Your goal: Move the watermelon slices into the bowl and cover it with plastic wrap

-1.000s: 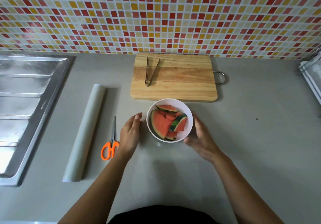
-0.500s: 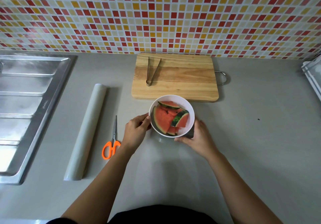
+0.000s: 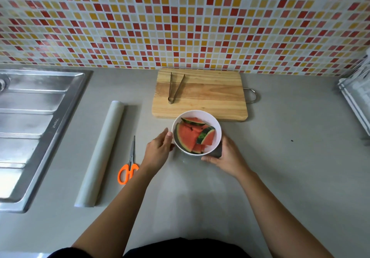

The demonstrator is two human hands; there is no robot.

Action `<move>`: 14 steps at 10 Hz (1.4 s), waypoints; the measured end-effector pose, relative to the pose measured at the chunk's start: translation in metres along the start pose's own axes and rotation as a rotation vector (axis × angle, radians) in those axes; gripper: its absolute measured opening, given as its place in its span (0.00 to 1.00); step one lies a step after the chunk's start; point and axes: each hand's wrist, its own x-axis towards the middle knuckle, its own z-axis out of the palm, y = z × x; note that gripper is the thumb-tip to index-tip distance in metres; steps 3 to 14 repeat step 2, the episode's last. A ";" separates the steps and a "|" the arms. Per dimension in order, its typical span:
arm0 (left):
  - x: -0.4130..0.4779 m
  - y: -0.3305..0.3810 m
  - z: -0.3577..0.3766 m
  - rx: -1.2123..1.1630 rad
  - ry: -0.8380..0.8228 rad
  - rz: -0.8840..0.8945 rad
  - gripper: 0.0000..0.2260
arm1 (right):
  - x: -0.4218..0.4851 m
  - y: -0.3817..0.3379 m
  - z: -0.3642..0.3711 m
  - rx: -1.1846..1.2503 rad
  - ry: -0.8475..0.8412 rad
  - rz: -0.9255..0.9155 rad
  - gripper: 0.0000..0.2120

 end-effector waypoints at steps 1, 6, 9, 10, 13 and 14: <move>-0.009 -0.002 -0.002 0.013 0.046 0.001 0.22 | -0.007 0.004 -0.003 -0.060 -0.022 0.068 0.52; -0.030 -0.005 -0.005 0.064 0.076 0.016 0.14 | -0.035 0.004 -0.004 -0.157 -0.060 0.208 0.58; -0.030 -0.005 -0.005 0.064 0.076 0.016 0.14 | -0.035 0.004 -0.004 -0.157 -0.060 0.208 0.58; -0.030 -0.005 -0.005 0.064 0.076 0.016 0.14 | -0.035 0.004 -0.004 -0.157 -0.060 0.208 0.58; -0.030 -0.005 -0.005 0.064 0.076 0.016 0.14 | -0.035 0.004 -0.004 -0.157 -0.060 0.208 0.58; -0.030 -0.005 -0.005 0.064 0.076 0.016 0.14 | -0.035 0.004 -0.004 -0.157 -0.060 0.208 0.58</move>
